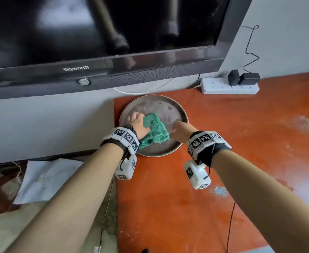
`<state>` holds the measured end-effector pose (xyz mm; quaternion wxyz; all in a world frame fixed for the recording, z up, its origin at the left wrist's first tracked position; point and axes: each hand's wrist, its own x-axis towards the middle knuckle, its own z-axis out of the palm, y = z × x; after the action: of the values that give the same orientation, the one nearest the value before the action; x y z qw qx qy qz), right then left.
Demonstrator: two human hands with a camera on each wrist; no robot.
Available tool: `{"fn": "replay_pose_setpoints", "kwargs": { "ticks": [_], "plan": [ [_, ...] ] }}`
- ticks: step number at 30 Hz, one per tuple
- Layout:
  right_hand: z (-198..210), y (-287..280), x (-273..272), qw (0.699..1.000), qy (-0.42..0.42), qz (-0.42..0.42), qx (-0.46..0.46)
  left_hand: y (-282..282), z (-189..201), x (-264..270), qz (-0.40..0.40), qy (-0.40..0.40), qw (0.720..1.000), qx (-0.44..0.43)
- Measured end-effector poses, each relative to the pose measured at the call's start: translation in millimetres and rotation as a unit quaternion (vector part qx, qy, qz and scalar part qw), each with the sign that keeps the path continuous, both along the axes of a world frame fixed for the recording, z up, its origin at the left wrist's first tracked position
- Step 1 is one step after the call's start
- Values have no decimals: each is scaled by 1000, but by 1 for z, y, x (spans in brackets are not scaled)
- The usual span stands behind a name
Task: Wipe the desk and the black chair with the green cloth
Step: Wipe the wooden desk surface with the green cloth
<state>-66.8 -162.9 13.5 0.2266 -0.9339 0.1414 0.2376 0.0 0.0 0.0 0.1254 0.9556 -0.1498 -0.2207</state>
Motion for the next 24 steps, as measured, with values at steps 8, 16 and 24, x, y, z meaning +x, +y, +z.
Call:
{"fn": "replay_pose_setpoints", "kwargs": {
  "ticks": [8,16,24],
  "plan": [
    [-48,7,20,996,-20,-49,75,16,-45,13,89,30,995,25],
    [-71,23,36,974,-40,-166,147,15,-59,19,171,-46,984,17],
    [-76,30,40,985,-28,-105,137,12,-51,12,234,-40,959,-158]
  ]
}}
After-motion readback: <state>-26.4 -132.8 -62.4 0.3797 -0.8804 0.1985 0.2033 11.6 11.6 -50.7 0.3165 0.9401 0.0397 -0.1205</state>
